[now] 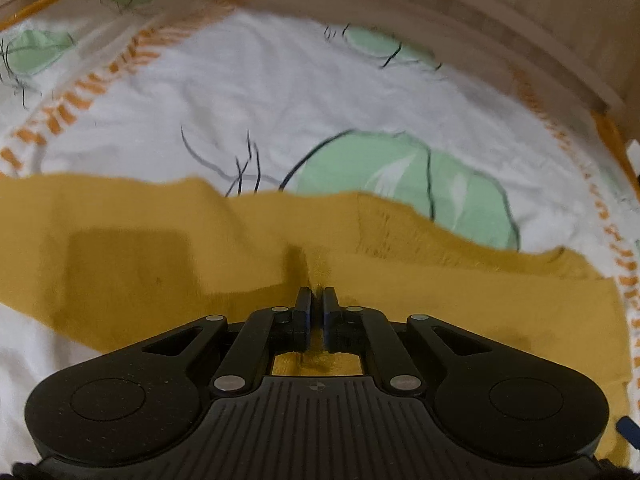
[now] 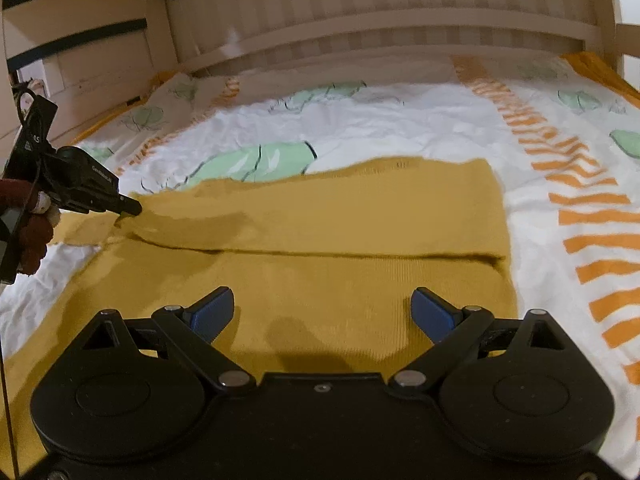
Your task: Fold small clothes
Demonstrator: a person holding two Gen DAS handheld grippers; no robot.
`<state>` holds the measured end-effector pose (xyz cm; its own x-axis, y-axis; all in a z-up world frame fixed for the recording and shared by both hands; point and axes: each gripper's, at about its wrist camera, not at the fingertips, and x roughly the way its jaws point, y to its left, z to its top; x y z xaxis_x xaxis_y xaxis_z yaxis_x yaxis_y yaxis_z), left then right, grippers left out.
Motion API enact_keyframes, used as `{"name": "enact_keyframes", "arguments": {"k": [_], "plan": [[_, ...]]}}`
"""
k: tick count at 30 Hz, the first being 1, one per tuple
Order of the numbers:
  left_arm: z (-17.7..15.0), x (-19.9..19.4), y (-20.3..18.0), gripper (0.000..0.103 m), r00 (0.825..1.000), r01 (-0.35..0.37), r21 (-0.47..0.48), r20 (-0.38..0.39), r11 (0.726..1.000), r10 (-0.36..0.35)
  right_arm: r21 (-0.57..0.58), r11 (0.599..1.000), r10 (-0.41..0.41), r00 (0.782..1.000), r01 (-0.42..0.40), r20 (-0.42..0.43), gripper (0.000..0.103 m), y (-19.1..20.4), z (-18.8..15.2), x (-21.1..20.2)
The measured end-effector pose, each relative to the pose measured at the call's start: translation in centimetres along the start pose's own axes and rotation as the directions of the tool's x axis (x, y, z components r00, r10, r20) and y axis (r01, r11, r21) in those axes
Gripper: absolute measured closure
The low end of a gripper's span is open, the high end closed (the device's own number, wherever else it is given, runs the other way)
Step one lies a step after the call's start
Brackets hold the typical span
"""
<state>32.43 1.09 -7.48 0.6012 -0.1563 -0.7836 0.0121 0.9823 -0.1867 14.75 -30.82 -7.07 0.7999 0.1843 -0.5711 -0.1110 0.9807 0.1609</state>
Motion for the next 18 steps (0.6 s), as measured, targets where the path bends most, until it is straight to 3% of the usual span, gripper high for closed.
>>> {"name": "enact_keyframes", "arguments": {"k": [3, 6, 9, 12, 15, 18], "plan": [[-0.7, 1.3, 0.5, 0.077, 0.999, 0.012, -0.012, -0.040, 1.000, -0.013, 0.008, 1.000, -0.009, 1.000, 0.009, -0.027, 0.006, -0.2, -0.3, 0.5], [-1.4, 1.1, 1.0, 0.071, 0.999, 0.039, -0.007, -0.003, 0.999, -0.039, 0.007, 1.000, -0.003, 0.999, 0.003, -0.032, 0.003, -0.3, -0.5, 0.6], [-1.7, 0.6, 1.3, 0.058, 0.998, 0.055, 0.006, 0.005, 0.998, -0.055, -0.015, 1.000, -0.002, 0.999, 0.001, -0.042, 0.000, 0.0, -0.7, 0.9], [-1.9, 0.0, 2.1, 0.056, 0.997, 0.078, -0.024, 0.009, 0.997, -0.078, -0.029, 1.000, -0.011, 0.999, 0.010, -0.049, 0.000, 0.2, -0.9, 1.1], [-2.0, -0.8, 2.8, 0.051, 0.997, 0.069, -0.034, 0.024, 0.997, -0.068, -0.044, 0.999, -0.023, 0.998, 0.021, -0.055, 0.000, 0.4, -1.0, 1.2], [-2.1, -2.4, 4.0, 0.035, 0.998, 0.019, -0.005, 0.053, 1.000, -0.019, -0.078, 0.996, -0.050, 0.997, 0.045, -0.064, 0.000, 1.0, -1.1, 1.5]]}}
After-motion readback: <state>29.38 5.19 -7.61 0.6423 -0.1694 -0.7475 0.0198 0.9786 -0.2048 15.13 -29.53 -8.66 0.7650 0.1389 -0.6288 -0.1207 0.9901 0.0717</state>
